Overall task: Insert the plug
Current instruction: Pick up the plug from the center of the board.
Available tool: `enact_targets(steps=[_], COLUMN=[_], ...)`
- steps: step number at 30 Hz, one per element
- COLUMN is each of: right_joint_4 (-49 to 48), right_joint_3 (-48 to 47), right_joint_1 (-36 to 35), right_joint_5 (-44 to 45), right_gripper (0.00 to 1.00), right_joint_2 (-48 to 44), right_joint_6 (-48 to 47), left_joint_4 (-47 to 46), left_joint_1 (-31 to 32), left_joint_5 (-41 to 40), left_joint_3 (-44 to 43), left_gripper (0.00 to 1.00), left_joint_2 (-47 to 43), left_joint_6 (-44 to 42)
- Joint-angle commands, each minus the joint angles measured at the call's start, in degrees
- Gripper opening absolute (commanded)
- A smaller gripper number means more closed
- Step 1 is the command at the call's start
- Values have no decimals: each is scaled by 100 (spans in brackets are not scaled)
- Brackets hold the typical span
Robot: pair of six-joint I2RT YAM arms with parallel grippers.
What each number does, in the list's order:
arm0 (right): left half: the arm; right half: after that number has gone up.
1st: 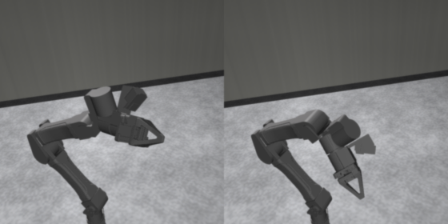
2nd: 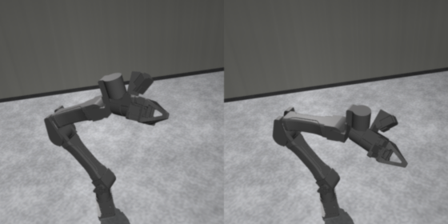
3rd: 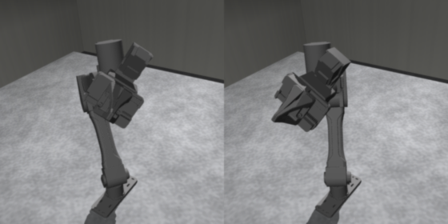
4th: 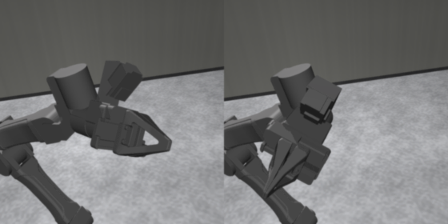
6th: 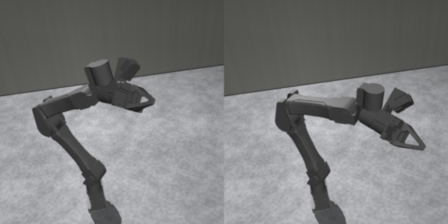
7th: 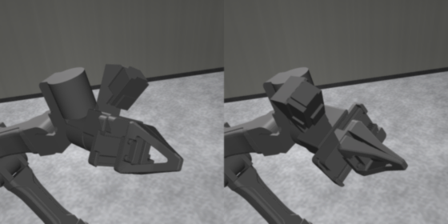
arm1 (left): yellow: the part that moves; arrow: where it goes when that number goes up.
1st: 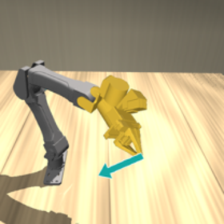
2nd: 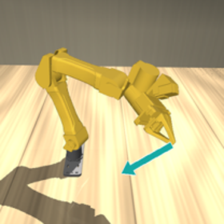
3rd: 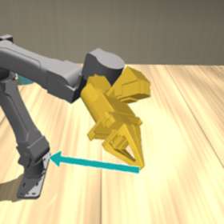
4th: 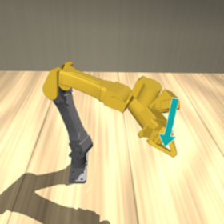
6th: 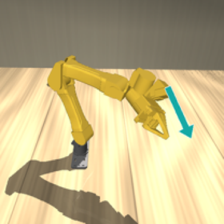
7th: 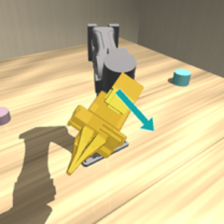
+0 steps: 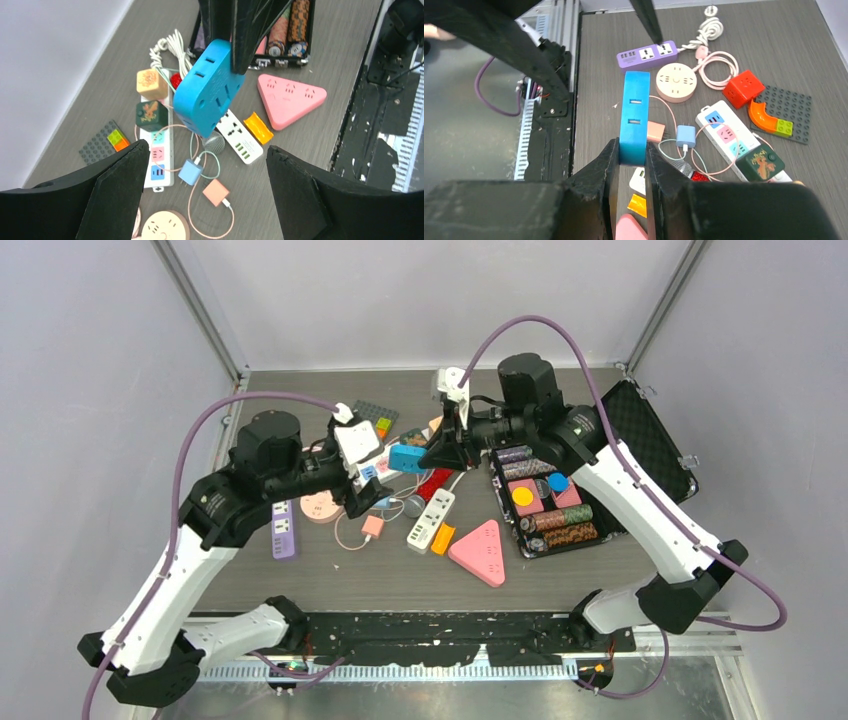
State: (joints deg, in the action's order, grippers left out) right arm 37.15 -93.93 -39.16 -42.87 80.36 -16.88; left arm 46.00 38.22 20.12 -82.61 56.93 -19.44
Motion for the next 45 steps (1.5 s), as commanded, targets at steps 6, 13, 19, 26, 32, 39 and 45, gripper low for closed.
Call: enact_targets(steps=[6, 13, 19, 26, 32, 39, 45], right_joint_4=[868, 1177, 1215, 1363, 976, 329, -403], right_joint_3=[-598, -892, -1027, -1161, -935, -249, -116], right_joint_1=[-70, -270, -315, -326, -320, -321, -324], right_joint_5=[-642, -703, -828, -971, -773, -844, -976], right_gripper=[5, 5, 5, 5, 38, 72, 57], right_joint_2=[236, 501, 594, 699, 522, 213, 282], right_joint_6=[-959, -1091, -1115, -1151, -864, -816, -358], left_joint_4=[625, 1359, 1408, 1446, 1165, 844, 714], left_joint_1=[-55, -62, -80, -98, -238, -452, -557], left_joint_5=[199, 796, 845, 1026, 989, 1286, 1691], left_joint_3=[-648, -1129, -1121, -1097, -913, -789, -774], left_gripper=[86, 72, 56, 0, 0, 0, 0], left_joint_2=[354, 995, 1206, 1262, 1058, 805, 689], left_joint_6=[150, 282, 314, 231, 347, 591, 735])
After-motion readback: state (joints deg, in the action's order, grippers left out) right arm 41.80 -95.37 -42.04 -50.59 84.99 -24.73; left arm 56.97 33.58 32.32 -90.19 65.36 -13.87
